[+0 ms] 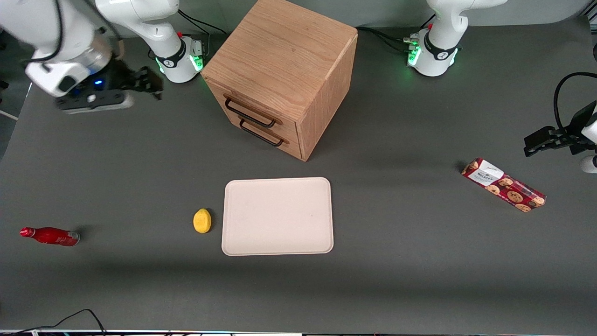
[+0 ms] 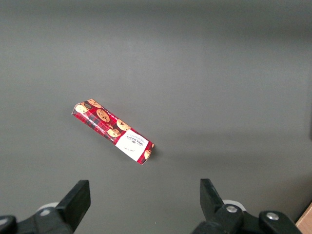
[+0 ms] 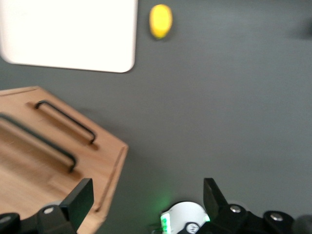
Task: Open upper drawer
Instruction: 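Move the right gripper toward the black handle of the upper drawer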
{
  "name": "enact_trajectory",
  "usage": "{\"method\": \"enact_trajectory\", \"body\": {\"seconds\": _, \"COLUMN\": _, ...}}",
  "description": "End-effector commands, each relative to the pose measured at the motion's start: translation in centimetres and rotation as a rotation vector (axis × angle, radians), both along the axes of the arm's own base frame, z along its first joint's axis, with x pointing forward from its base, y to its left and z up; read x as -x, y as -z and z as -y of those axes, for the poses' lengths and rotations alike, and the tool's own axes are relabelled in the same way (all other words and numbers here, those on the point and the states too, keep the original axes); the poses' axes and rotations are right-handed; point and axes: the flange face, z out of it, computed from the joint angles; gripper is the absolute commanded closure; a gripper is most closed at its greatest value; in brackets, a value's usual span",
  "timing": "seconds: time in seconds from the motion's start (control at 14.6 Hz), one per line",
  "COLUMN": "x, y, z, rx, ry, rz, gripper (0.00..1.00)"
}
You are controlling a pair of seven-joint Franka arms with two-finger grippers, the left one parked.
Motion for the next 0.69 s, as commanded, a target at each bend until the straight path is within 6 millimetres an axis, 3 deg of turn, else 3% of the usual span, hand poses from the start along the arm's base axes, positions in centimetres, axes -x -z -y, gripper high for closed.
{"method": "enact_trajectory", "body": {"seconds": 0.0, "x": 0.5, "y": -0.5, "z": -1.0, "rx": -0.042, "ry": -0.012, "rz": -0.024, "gripper": 0.0}}
{"method": "enact_trajectory", "body": {"seconds": 0.34, "x": 0.3, "y": 0.1, "z": -2.8, "rx": -0.054, "ry": -0.074, "rz": -0.041, "gripper": 0.0}}
{"method": "enact_trajectory", "body": {"seconds": 0.48, "x": 0.9, "y": 0.6, "z": -3.6, "rx": -0.174, "ry": -0.328, "rz": -0.111, "gripper": 0.0}}
{"method": "enact_trajectory", "body": {"seconds": 0.62, "x": 0.1, "y": 1.7, "z": -4.2, "rx": -0.265, "ry": -0.602, "rz": -0.132, "gripper": 0.0}}
